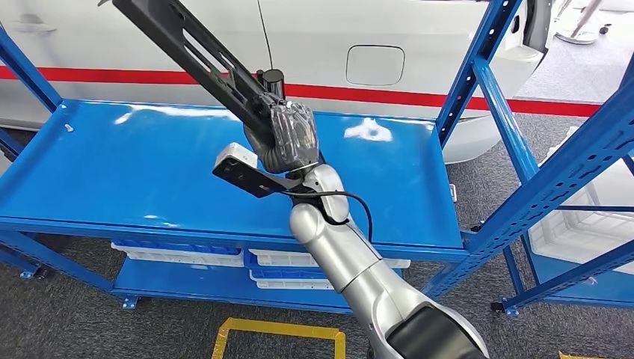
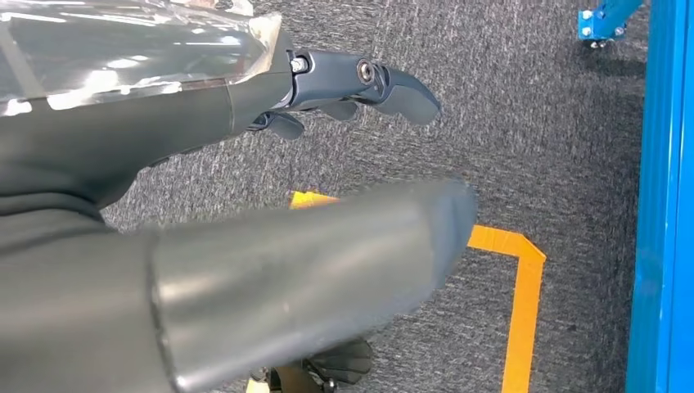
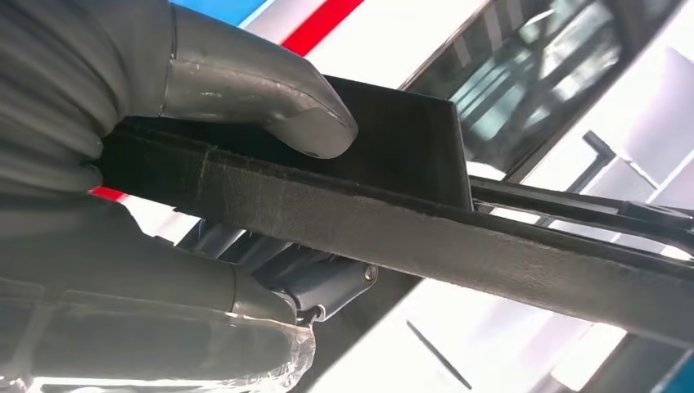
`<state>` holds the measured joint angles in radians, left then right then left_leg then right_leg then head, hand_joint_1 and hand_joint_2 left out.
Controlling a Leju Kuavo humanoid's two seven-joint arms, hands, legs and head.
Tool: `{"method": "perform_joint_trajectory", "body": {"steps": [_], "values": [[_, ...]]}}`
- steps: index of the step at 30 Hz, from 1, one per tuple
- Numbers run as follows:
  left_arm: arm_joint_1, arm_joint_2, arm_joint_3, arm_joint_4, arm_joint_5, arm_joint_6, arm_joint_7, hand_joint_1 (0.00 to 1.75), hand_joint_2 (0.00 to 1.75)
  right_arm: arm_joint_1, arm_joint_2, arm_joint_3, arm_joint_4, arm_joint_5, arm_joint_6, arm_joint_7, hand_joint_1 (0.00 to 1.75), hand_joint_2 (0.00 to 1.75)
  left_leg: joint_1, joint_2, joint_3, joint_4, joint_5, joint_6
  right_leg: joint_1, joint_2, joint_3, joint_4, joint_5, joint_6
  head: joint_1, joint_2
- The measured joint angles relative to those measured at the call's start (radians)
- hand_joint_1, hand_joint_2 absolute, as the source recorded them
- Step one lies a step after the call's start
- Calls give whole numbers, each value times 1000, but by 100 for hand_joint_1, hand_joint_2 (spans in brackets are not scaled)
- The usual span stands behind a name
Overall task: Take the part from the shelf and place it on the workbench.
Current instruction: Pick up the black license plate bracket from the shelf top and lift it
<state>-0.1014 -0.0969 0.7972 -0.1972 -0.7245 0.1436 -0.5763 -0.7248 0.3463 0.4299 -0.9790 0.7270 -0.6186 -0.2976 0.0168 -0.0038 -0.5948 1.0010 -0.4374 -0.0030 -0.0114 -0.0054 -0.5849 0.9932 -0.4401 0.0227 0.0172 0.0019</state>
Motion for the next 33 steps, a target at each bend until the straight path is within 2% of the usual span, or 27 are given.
{"method": "perform_joint_trajectory", "body": {"steps": [9,12,22,33], "values": [[0,0,16,0,-6,-3,-2,0,175,16,-22,-21,-154,-388,258,-38,175,175,0,0,0,0,0,0,0,0,0,0,0,0,0,0],[0,0,19,0,-7,-1,-2,0,175,24,-31,-31,-192,-469,315,-45,175,175,0,0,-1,0,0,0,0,0,0,0,0,0,0,0],[1,1,21,0,-21,51,3,0,175,43,-59,-35,-264,-549,372,-44,175,175,0,0,-1,0,0,0,0,0,-1,0,0,0,0,0],[1,0,23,0,-22,57,47,0,175,57,-77,-26,-282,-552,384,-35,175,175,0,0,-1,0,0,0,0,0,-1,0,0,0,0,0]]}}
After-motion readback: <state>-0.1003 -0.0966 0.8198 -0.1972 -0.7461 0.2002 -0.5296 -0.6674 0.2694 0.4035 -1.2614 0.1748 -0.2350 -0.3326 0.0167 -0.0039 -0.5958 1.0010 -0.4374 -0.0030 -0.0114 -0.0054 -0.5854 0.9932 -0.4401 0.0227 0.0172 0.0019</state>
